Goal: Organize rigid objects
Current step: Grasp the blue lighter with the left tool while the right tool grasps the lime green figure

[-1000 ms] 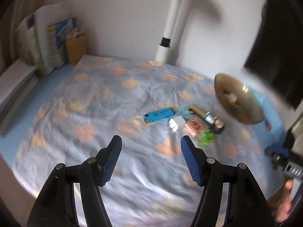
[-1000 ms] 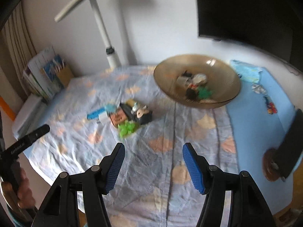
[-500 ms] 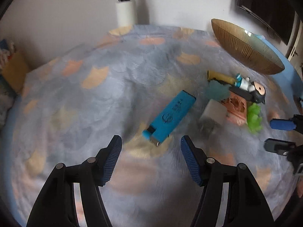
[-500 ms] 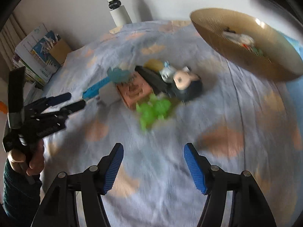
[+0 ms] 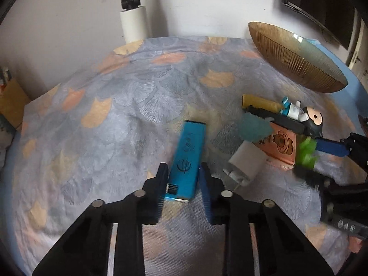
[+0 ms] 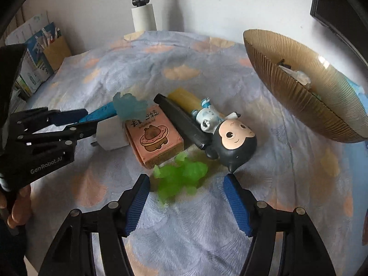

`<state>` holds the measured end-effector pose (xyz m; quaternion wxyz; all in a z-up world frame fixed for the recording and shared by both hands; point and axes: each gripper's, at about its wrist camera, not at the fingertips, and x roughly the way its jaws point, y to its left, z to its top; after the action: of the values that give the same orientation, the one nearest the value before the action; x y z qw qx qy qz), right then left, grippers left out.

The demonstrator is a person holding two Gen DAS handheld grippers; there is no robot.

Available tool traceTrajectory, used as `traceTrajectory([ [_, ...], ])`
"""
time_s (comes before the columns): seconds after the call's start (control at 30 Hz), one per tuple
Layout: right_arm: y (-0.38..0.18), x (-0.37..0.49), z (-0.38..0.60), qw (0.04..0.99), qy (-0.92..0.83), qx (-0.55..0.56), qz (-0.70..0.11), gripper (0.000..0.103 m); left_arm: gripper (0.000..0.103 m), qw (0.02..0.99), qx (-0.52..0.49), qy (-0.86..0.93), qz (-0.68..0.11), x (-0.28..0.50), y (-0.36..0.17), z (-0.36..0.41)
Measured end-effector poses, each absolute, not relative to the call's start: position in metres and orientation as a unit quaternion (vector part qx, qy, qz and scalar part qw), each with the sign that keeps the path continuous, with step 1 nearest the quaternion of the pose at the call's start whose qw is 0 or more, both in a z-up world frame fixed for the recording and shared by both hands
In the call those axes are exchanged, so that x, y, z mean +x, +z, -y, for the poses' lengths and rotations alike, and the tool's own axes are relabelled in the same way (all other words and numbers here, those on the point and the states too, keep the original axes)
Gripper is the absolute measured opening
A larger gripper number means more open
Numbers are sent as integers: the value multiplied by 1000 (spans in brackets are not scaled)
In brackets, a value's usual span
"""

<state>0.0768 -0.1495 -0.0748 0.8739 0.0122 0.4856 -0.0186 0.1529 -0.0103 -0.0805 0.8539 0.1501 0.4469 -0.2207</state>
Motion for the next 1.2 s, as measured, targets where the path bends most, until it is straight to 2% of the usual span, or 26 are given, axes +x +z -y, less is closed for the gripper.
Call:
traceTrajectory([
  [0.13, -73, 69, 158, 881, -29, 7, -472, 33, 23, 865, 102, -187, -454, 133, -74, -2],
  [0.47, -65, 18, 208, 863, 49, 75, -498, 33, 22, 883, -51, -23, -465, 38, -66, -60],
  [0.63, -69, -8, 200, 858, 105, 3, -503, 33, 23, 883, -91, -15, -459, 12, -77, -63],
  [0.7, -70, -15, 196, 861, 103, -19, -497, 34, 23, 889, -66, -16, -452, 11, -76, -56],
  [0.73, -71, -17, 196, 862, 104, -20, -495, 36, 25, 890, -54, -16, -452, 11, -75, -53],
  [0.77, -71, -20, 198, 862, 108, -12, -495, 42, 32, 891, -51, -19, -451, 11, -75, -52],
  [0.8, -72, -23, 202, 860, 114, 2, -497, 59, 37, 892, -53, -22, -449, 11, -74, -54],
  [0.83, -72, -24, 204, 859, 119, 15, -498, 69, 38, 893, -58, -22, -445, 10, -72, -56],
  [1.0, -73, -25, 197, 863, 97, 19, -495, 69, 38, 891, -52, -8, -451, 25, -76, -59],
  [1.07, -73, -20, 194, 865, 86, 28, -494, 66, 37, 891, -42, -8, -452, 31, -78, -54],
  [1.1, -73, -17, 192, 867, 73, 28, -493, 59, 35, 891, -31, -5, -453, 33, -77, -50],
  [1.13, -73, -16, 190, 869, 59, 19, -492, 48, 22, 892, -26, -3, -451, 33, -77, -48],
  [1.2, -73, -18, 183, 874, 40, -11, -485, 37, 21, 892, -23, -6, -451, 33, -78, -47],
])
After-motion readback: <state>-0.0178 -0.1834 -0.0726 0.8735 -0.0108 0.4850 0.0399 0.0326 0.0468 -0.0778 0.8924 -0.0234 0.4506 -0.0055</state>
